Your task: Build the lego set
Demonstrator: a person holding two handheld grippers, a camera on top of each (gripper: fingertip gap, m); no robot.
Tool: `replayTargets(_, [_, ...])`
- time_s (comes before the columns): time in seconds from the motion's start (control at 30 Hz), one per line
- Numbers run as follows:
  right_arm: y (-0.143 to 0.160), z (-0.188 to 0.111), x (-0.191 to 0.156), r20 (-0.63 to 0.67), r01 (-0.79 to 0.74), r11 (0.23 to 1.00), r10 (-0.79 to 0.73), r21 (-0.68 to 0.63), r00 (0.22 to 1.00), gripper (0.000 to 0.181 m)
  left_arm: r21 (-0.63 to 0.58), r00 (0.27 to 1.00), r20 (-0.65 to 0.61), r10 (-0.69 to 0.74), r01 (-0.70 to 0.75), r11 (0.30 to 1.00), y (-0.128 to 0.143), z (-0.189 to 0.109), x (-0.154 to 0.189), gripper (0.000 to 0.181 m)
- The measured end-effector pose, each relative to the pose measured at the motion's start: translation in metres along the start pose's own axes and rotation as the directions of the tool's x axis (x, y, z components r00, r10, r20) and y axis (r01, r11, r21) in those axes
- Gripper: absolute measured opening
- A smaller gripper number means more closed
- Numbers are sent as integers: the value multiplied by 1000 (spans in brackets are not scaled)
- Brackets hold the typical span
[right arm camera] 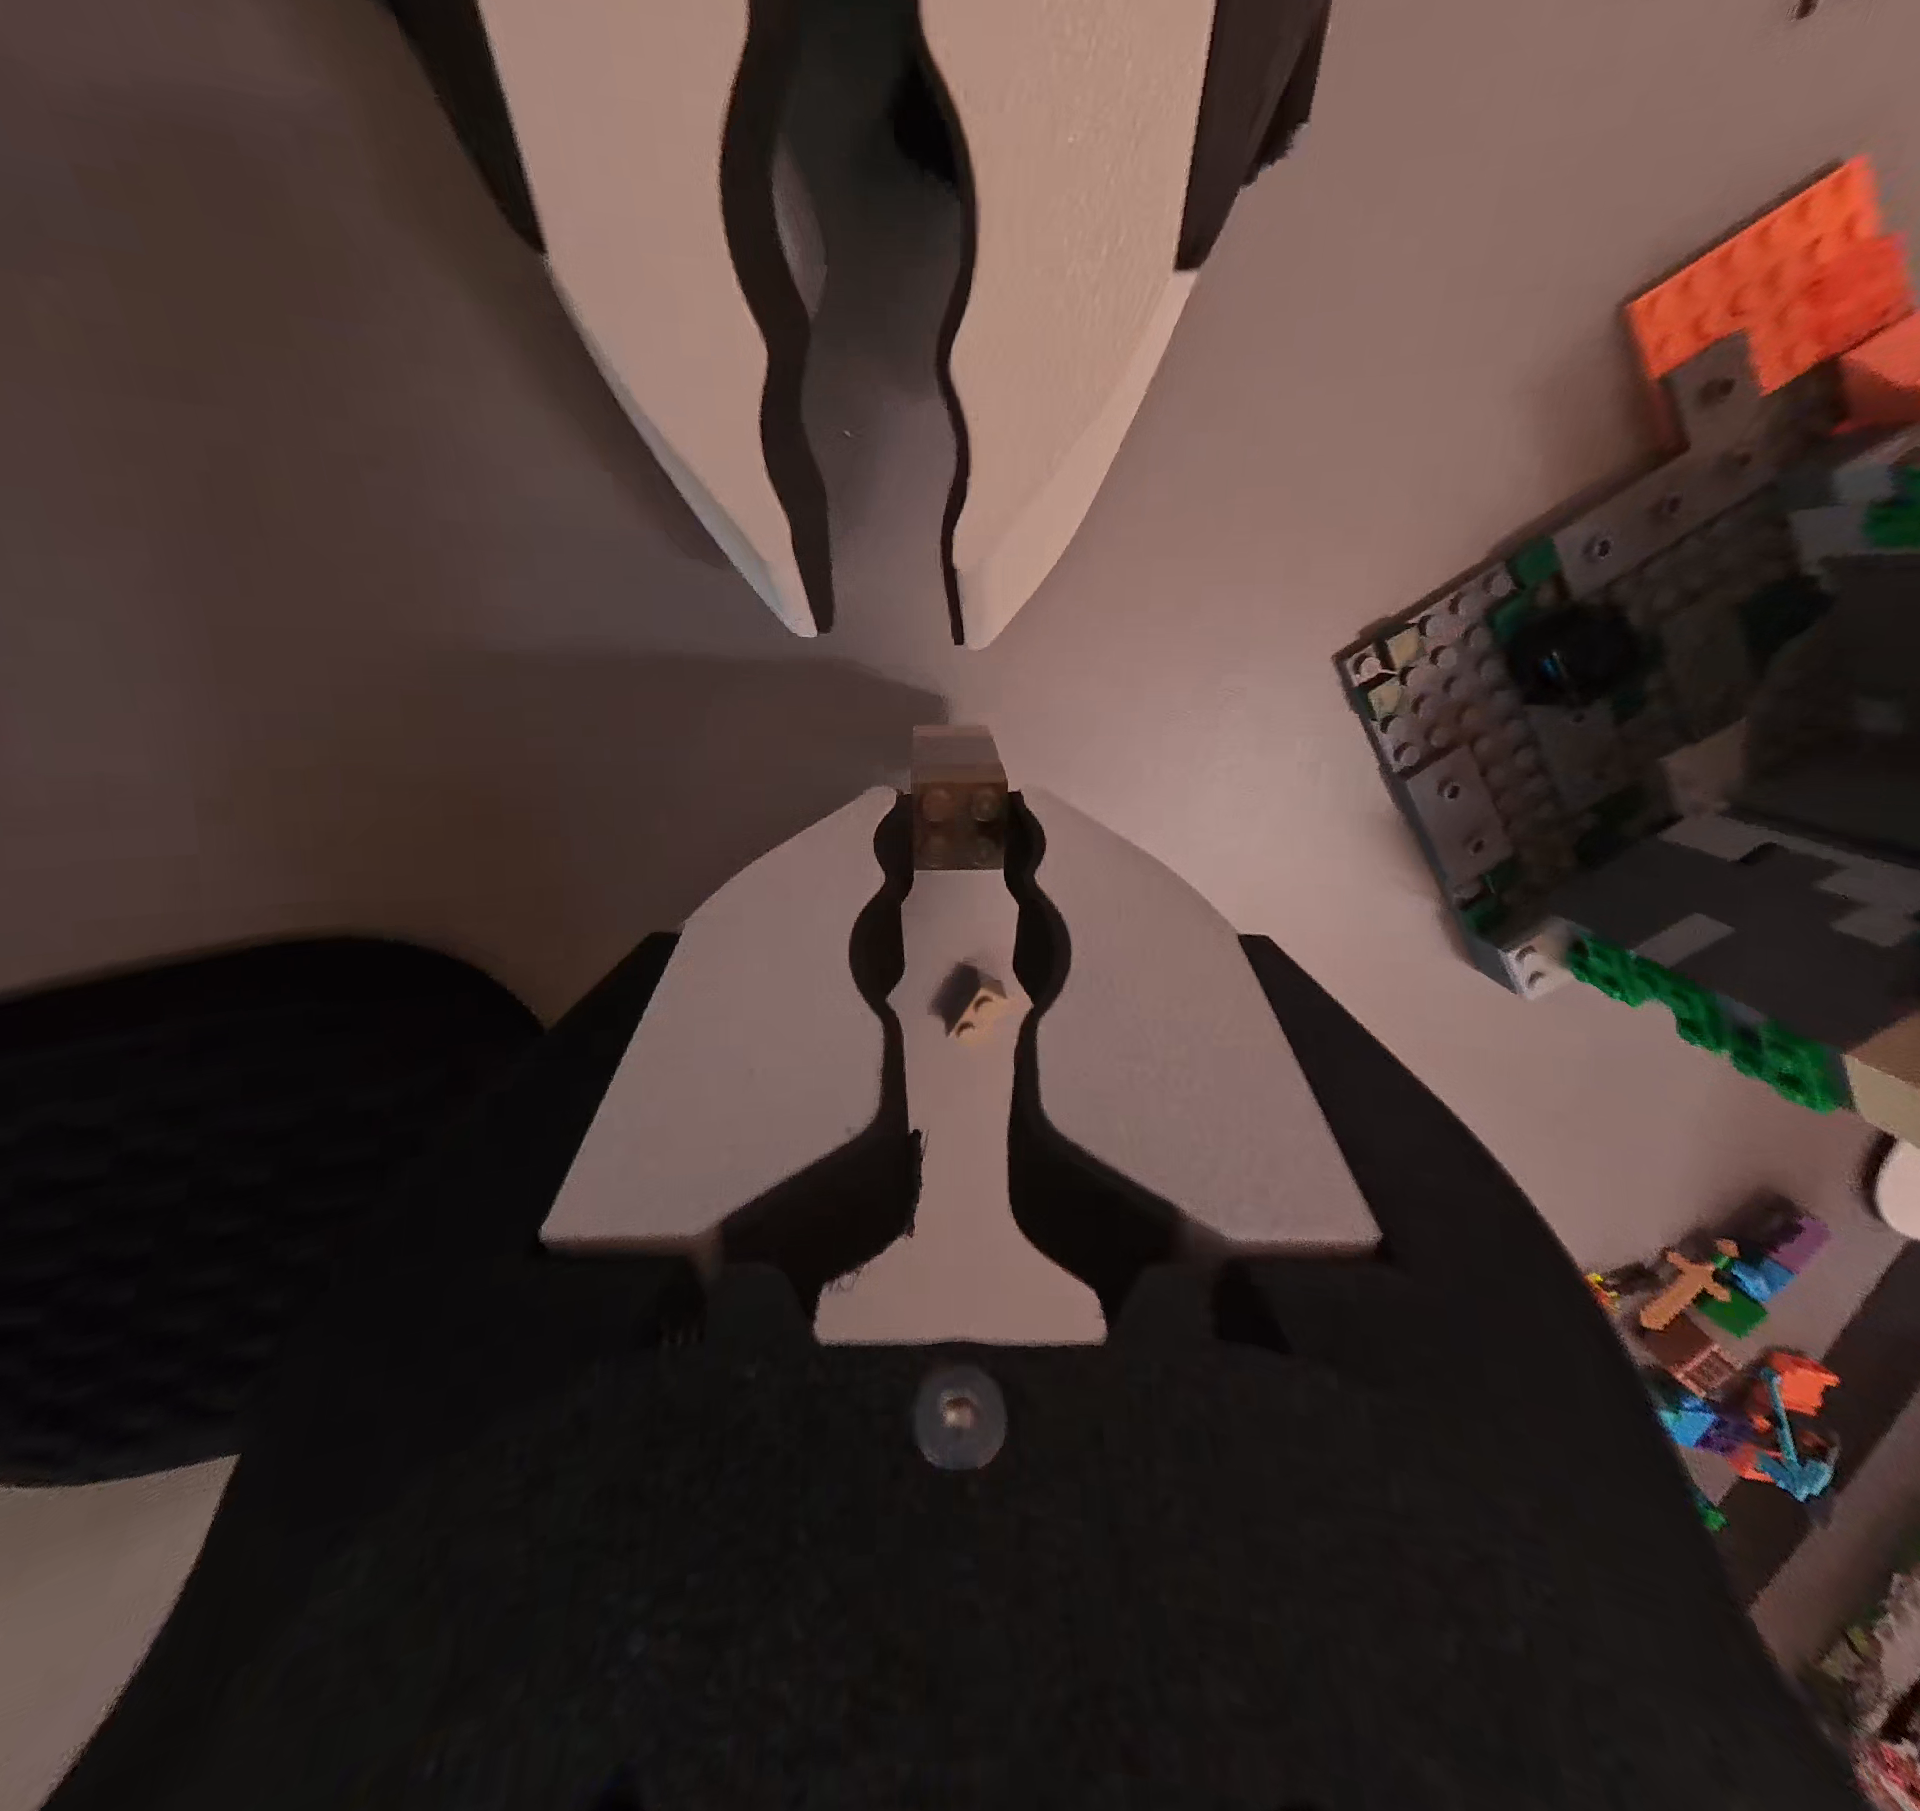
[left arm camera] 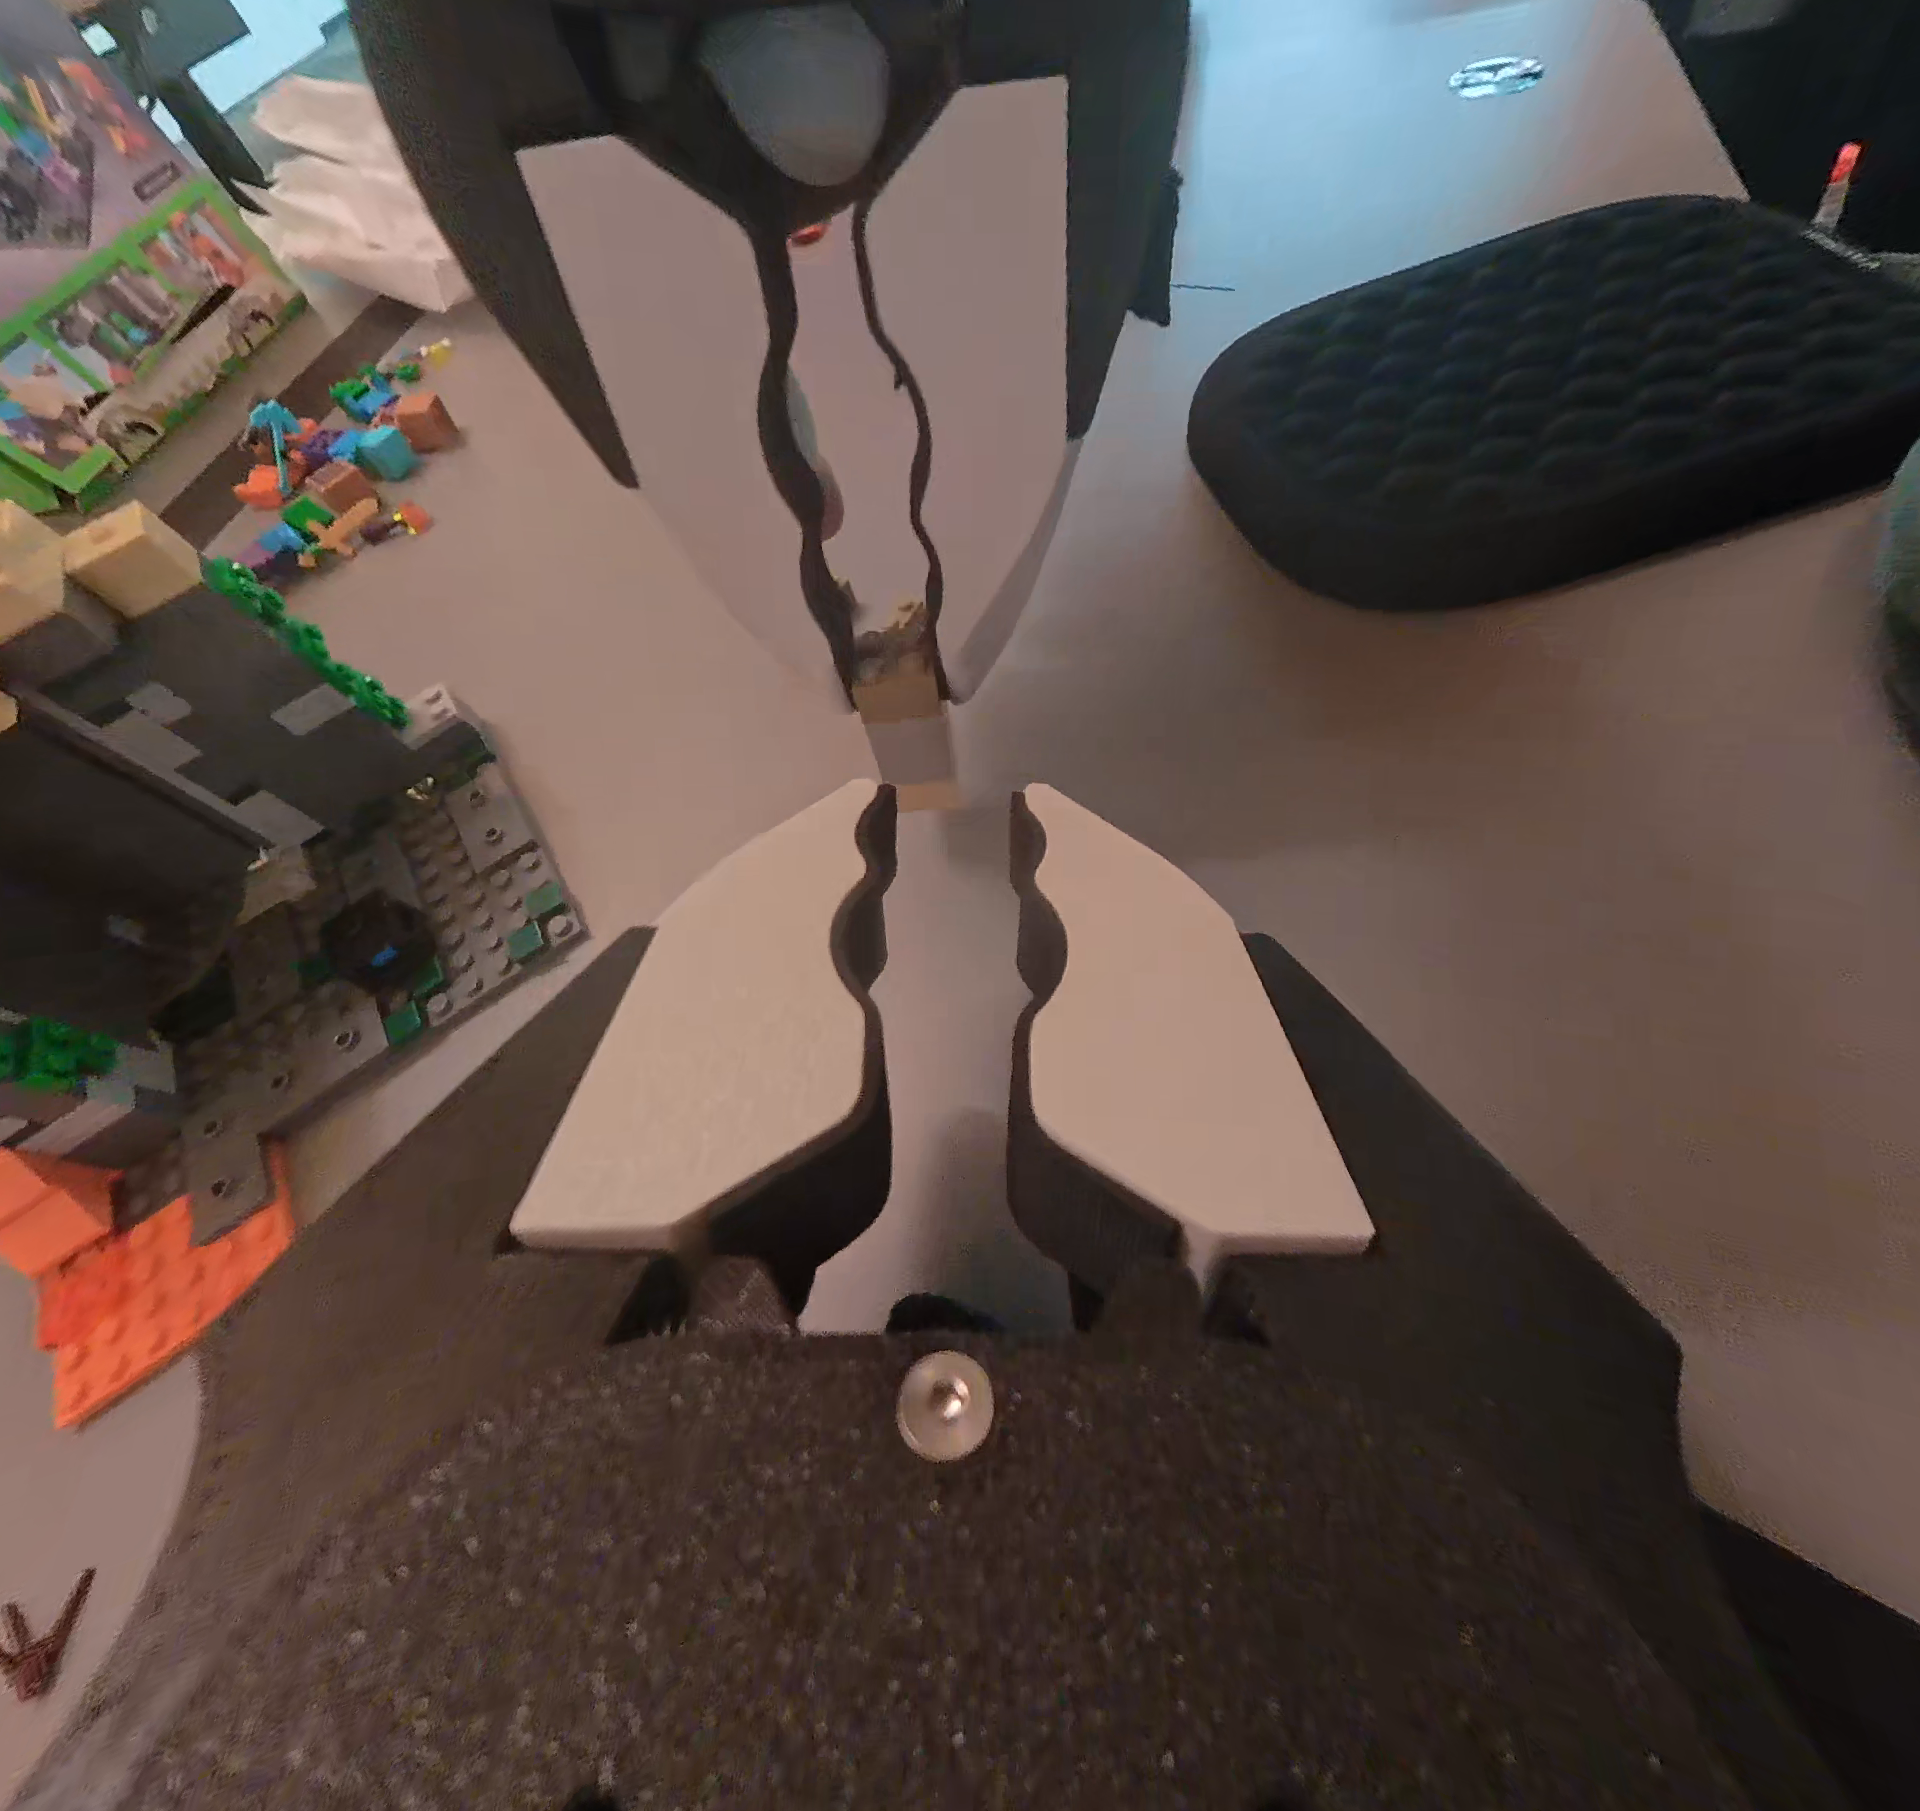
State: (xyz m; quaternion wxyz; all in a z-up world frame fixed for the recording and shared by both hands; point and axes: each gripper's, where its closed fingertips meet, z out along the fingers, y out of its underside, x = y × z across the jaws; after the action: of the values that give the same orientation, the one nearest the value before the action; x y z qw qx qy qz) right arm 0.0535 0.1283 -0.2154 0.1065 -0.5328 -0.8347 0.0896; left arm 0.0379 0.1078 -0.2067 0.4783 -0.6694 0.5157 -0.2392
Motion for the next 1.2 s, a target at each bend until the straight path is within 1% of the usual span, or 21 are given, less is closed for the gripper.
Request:
replayTargets(0.03, [0, 3, 2, 7, 2, 1000, -2, -7, 1000, 16, -6, 1000, 1, -3, 3, 1000, 1, 0, -1, 20])
replayTargets(0.3, [5, 14, 8, 33, -42, 998, 44, -37, 999, 17, -29, 999, 27, -24, 25, 999, 6, 1, -6, 20])
replayTargets(0.83, [2, 15, 9, 15, -80, 997, 81, -16, 997, 18, -39, 999, 29, -37, 39, 999, 8, 2, -7, 20])
replayTargets(1.03, [-3, 11, 10, 13, -131, 989, 131, 62, 991, 27, -36, 999, 31, -42, 43, 998, 8, 2, -8, 19])
replayTargets(1.13, [-8, -3, 14, 6, -181, 972, 182, 152, 983, 30, -30, 998, 35, -51, 52, 998, 8, 1, -10, 19])
replayTargets(1.2, [-5, -16, 19, -1, -223, 953, 228, 206, 974, 29, -29, 998, 37, -56, 57, 998, 8, 1, -10, 19])
